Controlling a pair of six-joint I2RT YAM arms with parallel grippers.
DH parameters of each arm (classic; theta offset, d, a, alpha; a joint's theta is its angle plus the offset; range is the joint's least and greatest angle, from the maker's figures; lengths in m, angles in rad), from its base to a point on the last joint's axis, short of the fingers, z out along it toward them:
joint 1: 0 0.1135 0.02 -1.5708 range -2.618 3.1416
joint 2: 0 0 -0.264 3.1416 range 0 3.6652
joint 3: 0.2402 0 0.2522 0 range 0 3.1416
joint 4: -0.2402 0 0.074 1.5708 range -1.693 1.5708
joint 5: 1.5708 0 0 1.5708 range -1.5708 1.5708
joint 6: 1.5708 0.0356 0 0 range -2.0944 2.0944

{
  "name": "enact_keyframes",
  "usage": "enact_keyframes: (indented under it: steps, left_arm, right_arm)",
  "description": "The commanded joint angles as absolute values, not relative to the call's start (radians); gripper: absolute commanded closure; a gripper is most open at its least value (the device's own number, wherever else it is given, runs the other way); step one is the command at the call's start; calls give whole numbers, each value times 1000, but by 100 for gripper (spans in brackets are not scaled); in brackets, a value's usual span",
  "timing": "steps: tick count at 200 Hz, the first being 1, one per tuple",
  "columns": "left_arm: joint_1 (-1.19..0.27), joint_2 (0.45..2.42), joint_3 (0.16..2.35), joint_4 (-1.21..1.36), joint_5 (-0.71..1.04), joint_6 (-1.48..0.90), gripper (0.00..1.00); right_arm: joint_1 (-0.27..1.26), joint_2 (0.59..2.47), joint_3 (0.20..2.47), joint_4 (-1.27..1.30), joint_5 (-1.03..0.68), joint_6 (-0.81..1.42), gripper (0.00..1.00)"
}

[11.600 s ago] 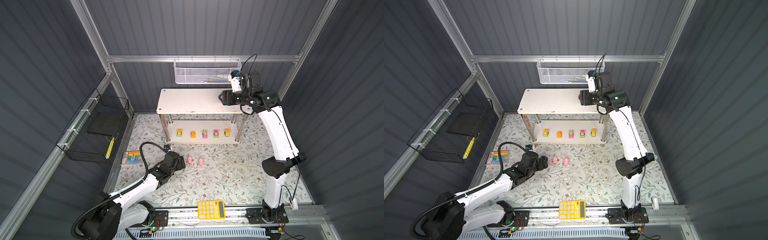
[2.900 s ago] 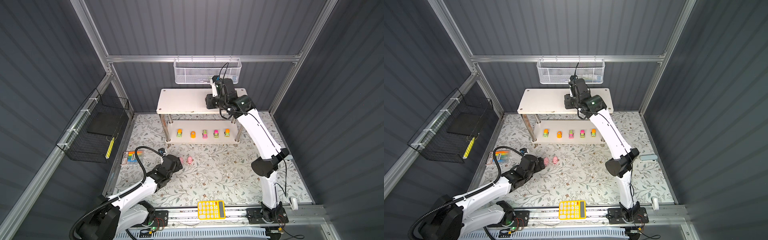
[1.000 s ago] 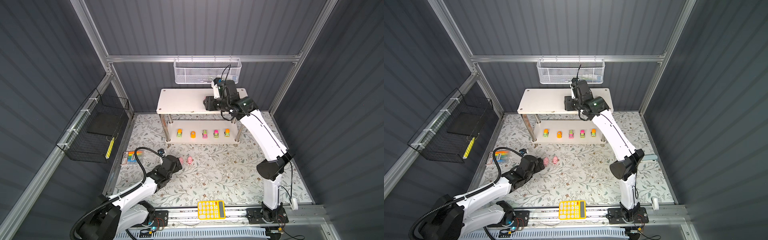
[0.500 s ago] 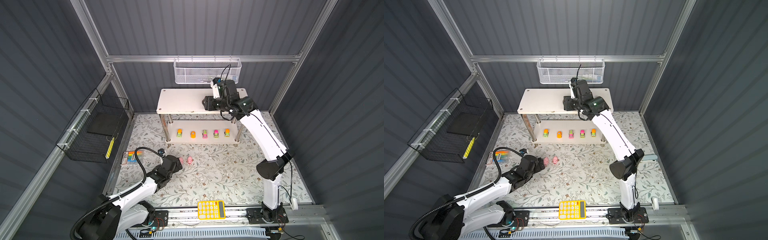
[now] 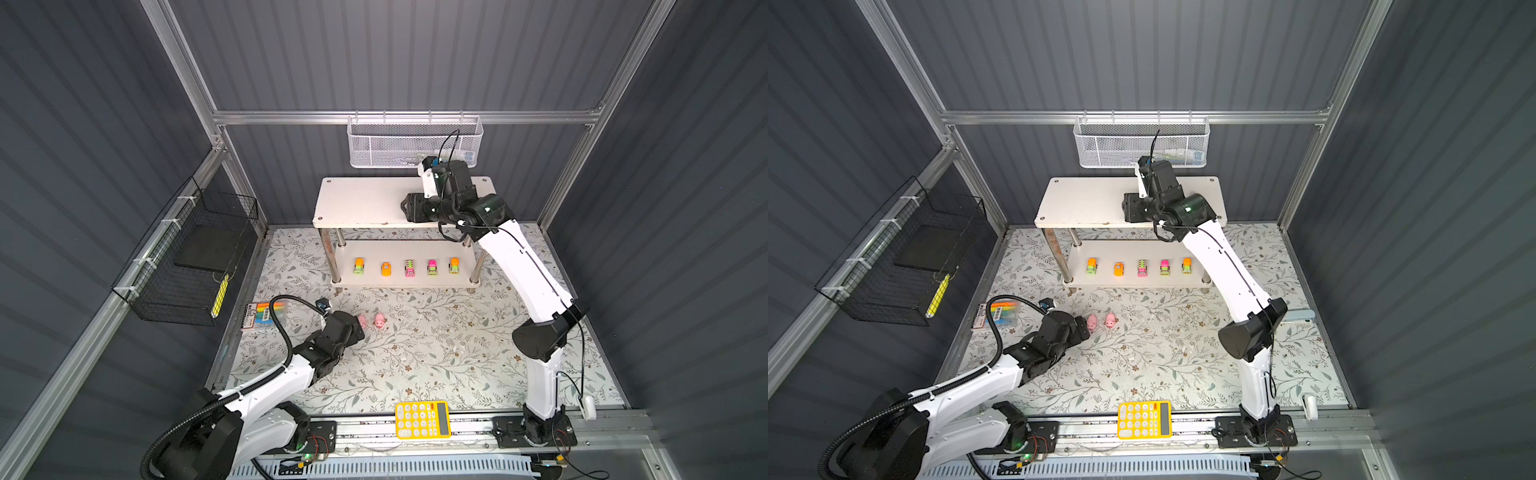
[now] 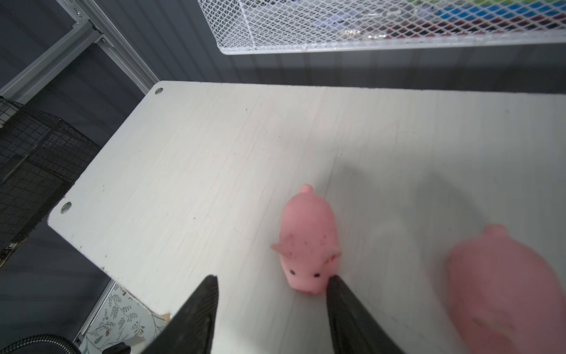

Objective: Place and organize the plastic toys onto the shelf
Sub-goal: 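Lower the held pig onto the top shelf beside the other pigs, then open the right gripper and withdraw it down toward the table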

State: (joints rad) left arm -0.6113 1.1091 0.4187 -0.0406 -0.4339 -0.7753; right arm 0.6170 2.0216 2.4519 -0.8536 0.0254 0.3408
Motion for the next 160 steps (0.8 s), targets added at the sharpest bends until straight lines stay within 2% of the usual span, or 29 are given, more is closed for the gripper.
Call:
enact_keyframes:
  steps: [1, 99, 160]
  left_arm:
    - [-603, 1109, 405, -33, -432, -793, 4]
    - [-601, 1111, 406, -35, -434, -793, 4]
    - [-598, 1117, 417, -47, -439, -784, 4]
  right_arm:
    - [622, 2030, 2460, -831, 16, 353, 41]
    - [623, 1935, 2383, -798, 28, 347, 41]
    - [623, 1690, 2144, -677, -23, 333, 40]
